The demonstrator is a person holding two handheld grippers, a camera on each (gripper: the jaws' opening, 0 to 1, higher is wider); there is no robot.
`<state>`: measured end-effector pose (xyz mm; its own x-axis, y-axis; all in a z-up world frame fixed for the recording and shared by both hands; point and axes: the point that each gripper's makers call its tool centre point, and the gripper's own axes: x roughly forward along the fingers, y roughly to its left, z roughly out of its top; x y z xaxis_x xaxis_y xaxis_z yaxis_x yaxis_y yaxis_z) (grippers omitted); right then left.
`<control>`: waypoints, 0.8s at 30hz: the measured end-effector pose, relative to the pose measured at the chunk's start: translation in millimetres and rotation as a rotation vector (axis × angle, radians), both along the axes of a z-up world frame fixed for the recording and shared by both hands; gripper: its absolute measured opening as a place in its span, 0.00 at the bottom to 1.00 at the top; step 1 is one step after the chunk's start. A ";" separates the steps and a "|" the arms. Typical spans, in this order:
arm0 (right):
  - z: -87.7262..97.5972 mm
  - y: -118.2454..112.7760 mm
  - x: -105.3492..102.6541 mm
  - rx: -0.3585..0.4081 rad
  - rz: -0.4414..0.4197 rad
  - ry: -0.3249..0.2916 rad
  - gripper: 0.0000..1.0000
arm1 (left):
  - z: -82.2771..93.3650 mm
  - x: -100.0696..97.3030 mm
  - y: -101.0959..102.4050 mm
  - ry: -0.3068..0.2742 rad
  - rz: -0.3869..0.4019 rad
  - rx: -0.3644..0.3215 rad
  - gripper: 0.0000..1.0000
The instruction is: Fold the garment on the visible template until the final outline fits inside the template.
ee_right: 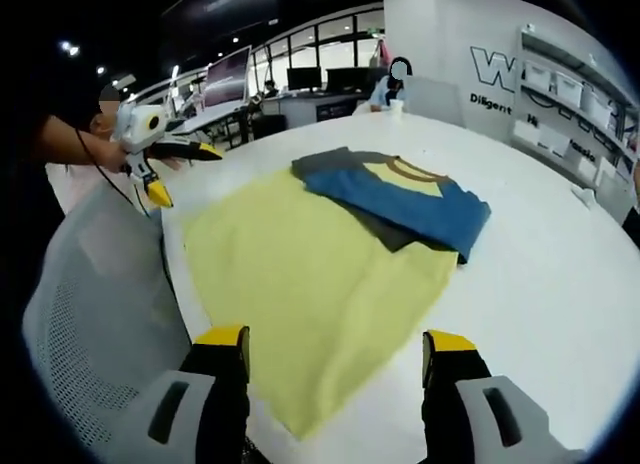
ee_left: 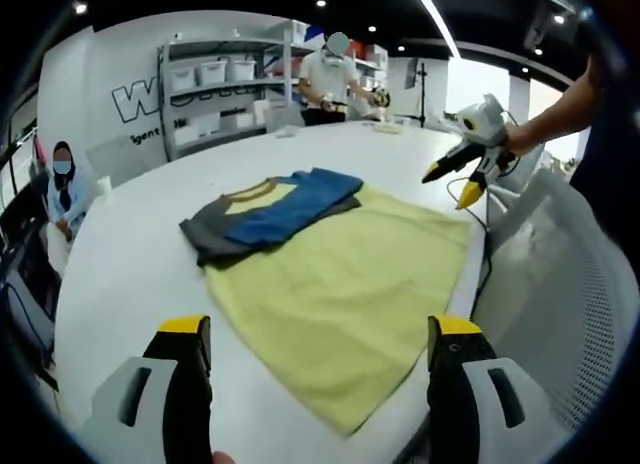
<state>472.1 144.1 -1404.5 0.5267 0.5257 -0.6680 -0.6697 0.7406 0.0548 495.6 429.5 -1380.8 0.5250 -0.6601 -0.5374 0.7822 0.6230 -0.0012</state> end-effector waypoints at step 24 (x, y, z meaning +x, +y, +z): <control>-27.5 -8.1 -37.4 -0.054 -0.015 0.045 0.36 | -25.0 -16.4 14.5 0.108 0.052 0.046 0.48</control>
<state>434.8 136.0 -1432.0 0.5033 0.4802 -0.7184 -0.6559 0.7535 0.0441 479.2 443.9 -1405.8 0.4953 -0.6068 -0.6217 0.7457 0.6641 -0.0541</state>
